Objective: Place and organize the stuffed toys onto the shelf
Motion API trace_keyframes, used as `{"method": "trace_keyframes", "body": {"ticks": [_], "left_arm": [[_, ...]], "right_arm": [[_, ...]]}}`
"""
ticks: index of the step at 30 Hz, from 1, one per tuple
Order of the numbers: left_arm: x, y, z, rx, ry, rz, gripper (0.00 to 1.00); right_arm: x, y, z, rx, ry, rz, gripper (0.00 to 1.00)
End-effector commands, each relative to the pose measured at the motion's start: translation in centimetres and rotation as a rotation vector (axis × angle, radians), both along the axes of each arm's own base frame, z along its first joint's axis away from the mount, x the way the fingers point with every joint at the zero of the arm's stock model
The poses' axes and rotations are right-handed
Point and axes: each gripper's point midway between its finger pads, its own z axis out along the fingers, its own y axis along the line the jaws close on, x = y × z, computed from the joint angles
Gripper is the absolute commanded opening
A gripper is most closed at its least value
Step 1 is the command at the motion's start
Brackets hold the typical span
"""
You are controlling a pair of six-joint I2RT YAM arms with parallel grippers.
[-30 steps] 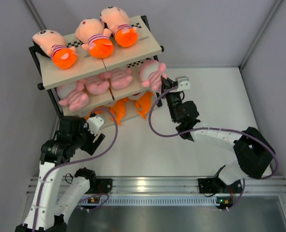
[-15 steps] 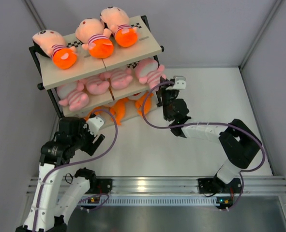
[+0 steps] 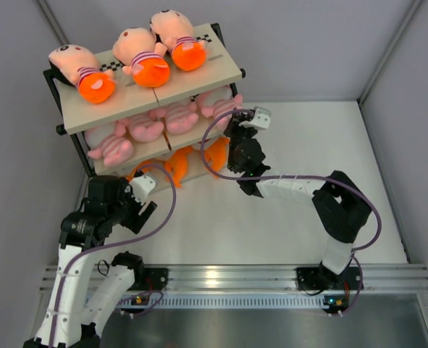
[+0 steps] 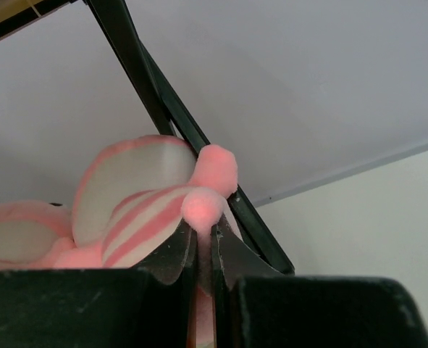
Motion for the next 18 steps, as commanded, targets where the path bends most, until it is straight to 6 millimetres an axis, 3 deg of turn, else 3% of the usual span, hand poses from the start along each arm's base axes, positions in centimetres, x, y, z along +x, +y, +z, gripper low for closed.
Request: {"method": "trace_keyframes", "body": {"ticks": [1,18], "left_arm": [[0.1,0.0,0.2,-0.002,-0.017,0.001,0.8],[-0.2,0.4,-0.4,0.016,-0.009,0.009,0.81]], "right_arm": [[0.7,0.9,0.3,0.065,0.013,-0.023,0.0],[3.0,3.9,-0.4,0.086,0.047,0.026,0.0]]}}
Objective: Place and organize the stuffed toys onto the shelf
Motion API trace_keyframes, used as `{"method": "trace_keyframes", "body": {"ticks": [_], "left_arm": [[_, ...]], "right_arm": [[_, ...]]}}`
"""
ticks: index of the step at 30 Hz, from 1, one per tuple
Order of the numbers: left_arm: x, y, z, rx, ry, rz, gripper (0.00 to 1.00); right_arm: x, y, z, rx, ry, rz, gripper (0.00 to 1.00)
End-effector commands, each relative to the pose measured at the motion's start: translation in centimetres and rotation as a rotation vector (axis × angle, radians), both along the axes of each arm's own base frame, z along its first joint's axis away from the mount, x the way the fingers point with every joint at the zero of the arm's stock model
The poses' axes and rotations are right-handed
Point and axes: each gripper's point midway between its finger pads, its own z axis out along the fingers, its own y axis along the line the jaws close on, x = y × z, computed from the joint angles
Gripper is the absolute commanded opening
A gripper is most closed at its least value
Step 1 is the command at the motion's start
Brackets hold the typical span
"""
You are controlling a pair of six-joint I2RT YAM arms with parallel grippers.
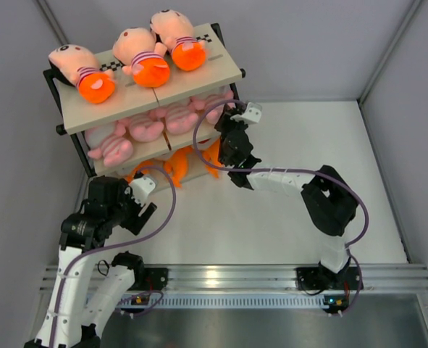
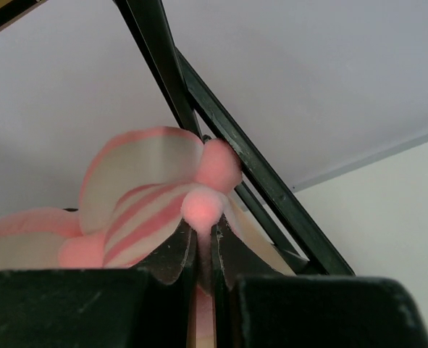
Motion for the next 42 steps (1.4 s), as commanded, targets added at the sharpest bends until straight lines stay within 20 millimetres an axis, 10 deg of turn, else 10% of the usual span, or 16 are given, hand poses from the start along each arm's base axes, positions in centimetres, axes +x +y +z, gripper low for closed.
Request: {"method": "trace_keyframes", "body": {"ticks": [1,7,10,17,28,34,42], "left_arm": [[0.0,0.3,-0.3,0.012,-0.006,0.006,0.81],[0.1,0.8,-0.5,0.035,-0.005,0.019,0.81],[0.0,1.0,-1.2,0.051,0.008,0.021,0.81],[-0.3,2.0,-2.3,0.096,0.04,0.054,0.81],[-1.1,3.2,-4.5,0.139,0.074,0.109,0.81],[-1.8,4.3,-5.9,0.152,0.057,0.177,0.81],[-1.6,5.7,-5.4,0.141,0.003,0.298,0.81]], "right_arm": [[0.8,0.9,-0.2,0.008,0.024,0.018,0.0],[1.2,0.3,-0.9,0.006,0.054,0.035,0.04],[0.4,-0.1,-0.3,0.015,0.044,0.079,0.44],[-1.2,-2.1,1.7,0.021,0.034,0.189,0.86],[-7.4,-5.8,5.0,-0.173,0.108,0.412,0.99],[-11.1,-8.6,1.8,-0.385,0.273,0.587,0.99],[-13.2,-15.4,-7.7,-0.393,0.495,0.431,0.99]]}}
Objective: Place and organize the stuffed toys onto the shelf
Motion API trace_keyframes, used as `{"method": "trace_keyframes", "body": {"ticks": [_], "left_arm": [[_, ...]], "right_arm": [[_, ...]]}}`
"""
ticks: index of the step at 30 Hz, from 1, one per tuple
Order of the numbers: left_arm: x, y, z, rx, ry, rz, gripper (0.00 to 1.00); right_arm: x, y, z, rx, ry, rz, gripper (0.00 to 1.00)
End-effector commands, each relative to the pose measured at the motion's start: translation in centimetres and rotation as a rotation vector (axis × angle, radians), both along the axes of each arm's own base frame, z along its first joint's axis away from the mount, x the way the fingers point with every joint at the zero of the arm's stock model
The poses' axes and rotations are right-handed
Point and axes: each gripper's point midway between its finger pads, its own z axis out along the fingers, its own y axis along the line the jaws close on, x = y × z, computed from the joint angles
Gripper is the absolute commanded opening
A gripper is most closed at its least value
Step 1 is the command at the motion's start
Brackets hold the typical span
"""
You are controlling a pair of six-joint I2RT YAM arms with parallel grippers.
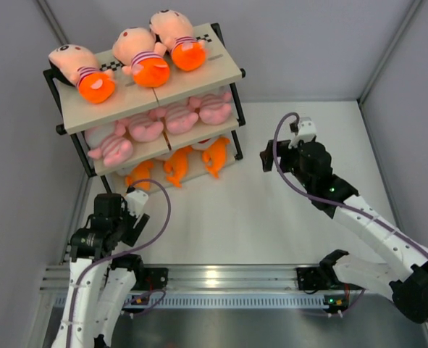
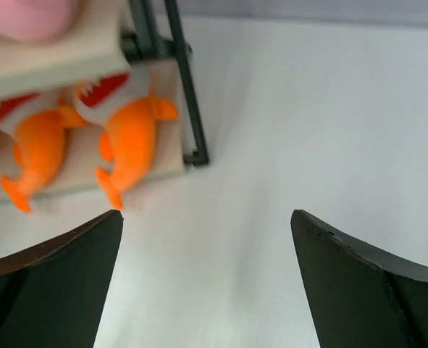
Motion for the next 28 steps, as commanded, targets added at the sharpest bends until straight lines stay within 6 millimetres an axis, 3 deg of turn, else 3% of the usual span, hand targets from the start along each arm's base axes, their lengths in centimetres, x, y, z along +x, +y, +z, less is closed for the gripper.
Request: {"method": "trace_keyframes", "body": {"ticks": [1,5,8,17,28], "left_arm": [[0.9,0.8,0.9,-0.002,-0.083,0.082,0.81],[0.9,1.6,1.0,0.0,-0.105,0.148,0.8],[0.9,2.1,1.2,0.003,-0.121,0.187,0.8],[0.4,4.5,0.5,0.037,-0.109,0.346,0.83],[0.4,5.3,-0.5,0.052,-0.121,0.396,0.86]], "right_arm": [[-1.2,-3.1,-4.6,-0.034,0.106,-0.074,0.99],[-1.5,-6.5,-7.9,-0.023,0.13,-0.209,0.99],[-1.8,-7.6,-9.1,-0.026,0.119,-0.254,0.99],[-1.0,-7.8,-9.9,-0.015,0.115,-0.282,0.99],[-0.9,-7.6,-10.2,-0.023,0.103,-0.265,0.99]]}}
